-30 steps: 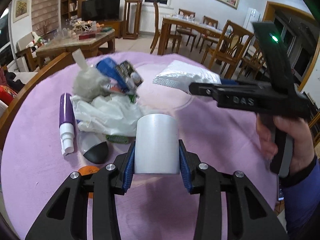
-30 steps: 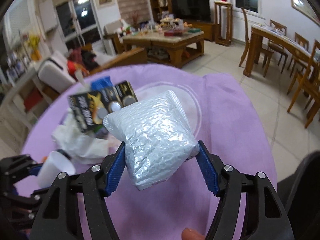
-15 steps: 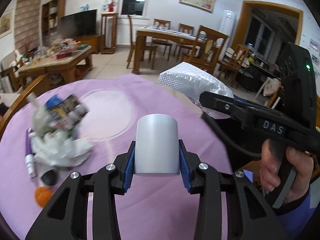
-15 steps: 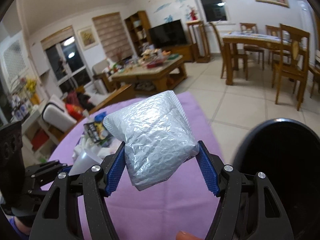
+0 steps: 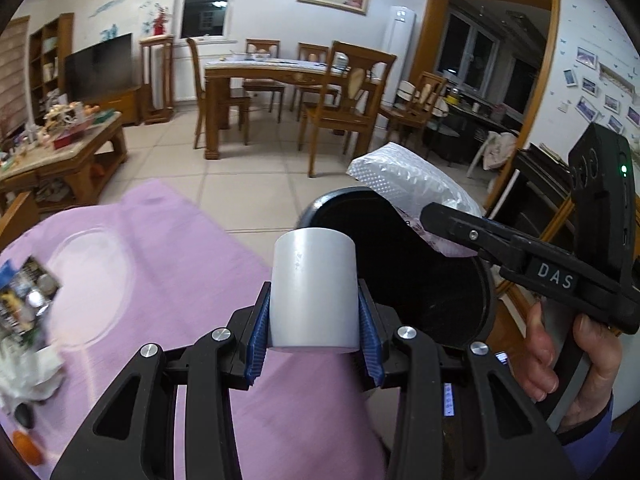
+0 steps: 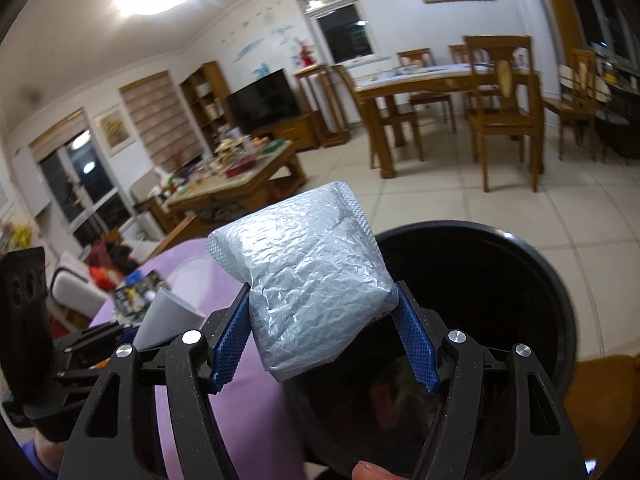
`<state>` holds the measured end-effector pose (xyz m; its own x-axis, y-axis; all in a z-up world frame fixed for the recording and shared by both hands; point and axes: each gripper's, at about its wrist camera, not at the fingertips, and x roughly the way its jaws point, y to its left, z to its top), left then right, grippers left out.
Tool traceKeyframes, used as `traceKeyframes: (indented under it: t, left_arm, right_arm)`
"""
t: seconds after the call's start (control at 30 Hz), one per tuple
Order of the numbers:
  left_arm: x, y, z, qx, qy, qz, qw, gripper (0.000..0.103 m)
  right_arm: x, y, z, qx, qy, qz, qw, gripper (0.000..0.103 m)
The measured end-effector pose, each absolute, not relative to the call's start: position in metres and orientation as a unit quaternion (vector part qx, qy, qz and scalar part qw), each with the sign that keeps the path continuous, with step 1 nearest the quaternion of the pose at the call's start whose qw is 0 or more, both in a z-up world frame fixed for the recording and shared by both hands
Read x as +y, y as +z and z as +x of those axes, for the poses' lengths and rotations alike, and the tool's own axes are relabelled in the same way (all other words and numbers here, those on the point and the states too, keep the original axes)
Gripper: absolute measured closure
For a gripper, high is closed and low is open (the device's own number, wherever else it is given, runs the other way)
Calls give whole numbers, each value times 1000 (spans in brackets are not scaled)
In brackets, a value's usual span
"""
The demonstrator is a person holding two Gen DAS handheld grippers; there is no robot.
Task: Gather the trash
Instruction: 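Carry cup and packet over the black bin and open both grippers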
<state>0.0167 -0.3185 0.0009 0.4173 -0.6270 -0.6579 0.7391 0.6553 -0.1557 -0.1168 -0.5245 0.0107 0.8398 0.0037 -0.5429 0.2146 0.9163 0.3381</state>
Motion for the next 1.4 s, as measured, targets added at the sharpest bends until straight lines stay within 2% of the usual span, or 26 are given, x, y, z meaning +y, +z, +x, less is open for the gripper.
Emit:
traceKeyframes:
  t: [0.37, 0.7, 1.4]
  left_arm:
    - [-384, -24, 20, 384, -439, 95, 807, 64]
    - [-419, -42, 14, 394, -437, 124, 799, 64]
    - [-437, -64, 7, 417, -433, 152, 785, 64]
  right_arm:
    - [-591, -21, -137, 292, -105, 227, 923, 35]
    - [-608, -46, -129, 305, -123, 240, 913, 35]
    - [-608, -73, -112, 326, -136, 245, 903, 35]
